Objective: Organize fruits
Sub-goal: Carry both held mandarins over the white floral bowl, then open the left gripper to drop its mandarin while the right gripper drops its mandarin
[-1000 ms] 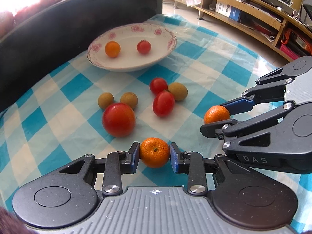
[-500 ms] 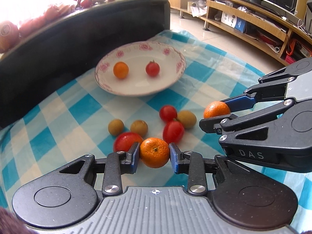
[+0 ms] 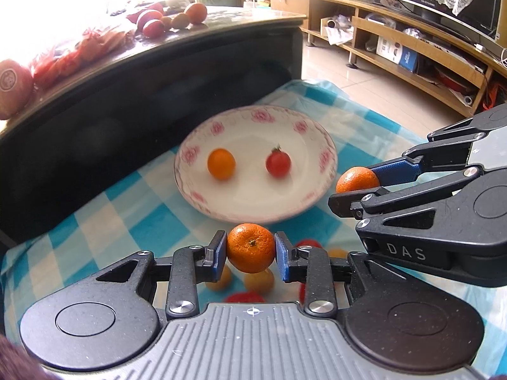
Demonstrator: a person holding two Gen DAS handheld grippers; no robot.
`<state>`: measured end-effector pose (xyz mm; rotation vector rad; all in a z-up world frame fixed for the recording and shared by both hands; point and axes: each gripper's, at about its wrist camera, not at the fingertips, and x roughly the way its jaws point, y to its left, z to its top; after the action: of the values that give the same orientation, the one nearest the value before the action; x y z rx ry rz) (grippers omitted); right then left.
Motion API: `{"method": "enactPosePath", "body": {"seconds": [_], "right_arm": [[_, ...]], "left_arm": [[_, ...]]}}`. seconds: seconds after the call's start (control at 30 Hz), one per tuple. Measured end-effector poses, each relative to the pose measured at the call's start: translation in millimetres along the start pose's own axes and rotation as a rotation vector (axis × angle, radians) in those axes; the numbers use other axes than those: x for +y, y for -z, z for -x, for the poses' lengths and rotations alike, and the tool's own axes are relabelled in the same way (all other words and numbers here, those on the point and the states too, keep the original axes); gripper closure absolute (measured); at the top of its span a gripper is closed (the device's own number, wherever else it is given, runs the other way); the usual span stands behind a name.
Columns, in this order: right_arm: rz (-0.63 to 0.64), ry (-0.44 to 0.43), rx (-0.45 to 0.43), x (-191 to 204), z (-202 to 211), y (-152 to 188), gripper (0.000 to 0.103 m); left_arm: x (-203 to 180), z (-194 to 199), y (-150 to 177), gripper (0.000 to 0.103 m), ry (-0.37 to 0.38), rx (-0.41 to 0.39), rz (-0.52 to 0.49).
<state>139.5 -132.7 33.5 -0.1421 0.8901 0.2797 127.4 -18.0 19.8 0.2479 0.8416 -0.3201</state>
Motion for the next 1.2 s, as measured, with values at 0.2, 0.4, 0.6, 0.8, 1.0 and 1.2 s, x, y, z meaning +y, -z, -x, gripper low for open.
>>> {"method": "enactPosePath", "body": {"seconds": [0.2,0.4,0.6,0.8,1.0,1.2], "right_arm": [[-0.006,0.001,0.006,-11,-17,-13,0.067],[-0.017,-0.007,0.007,-20,-33,-23,0.067],[-0.012,-0.001,0.011,-23,-45,-28,0.067],[-0.012,0.005,0.019,-25,-56,-29,0.067],[-0.002,0.012,0.02,-24,-62,-30,0.067],[0.013,0.018,0.021,-23,-67,-30,0.067]], "left_arm": [[2,-17,-14,0.064,-0.014,-0.003,-0.024],[6,-32,-23,0.064,-0.023,0.001,-0.028],[9,-44,-27,0.064,-0.031,0.009,-0.028],[9,-54,-30,0.064,-0.04,0.017,-0.037],[11,-61,-30,0.064,-0.046,0.025,-0.039],[11,-69,-29,0.064,-0.054,0.036,-0.043]]}}
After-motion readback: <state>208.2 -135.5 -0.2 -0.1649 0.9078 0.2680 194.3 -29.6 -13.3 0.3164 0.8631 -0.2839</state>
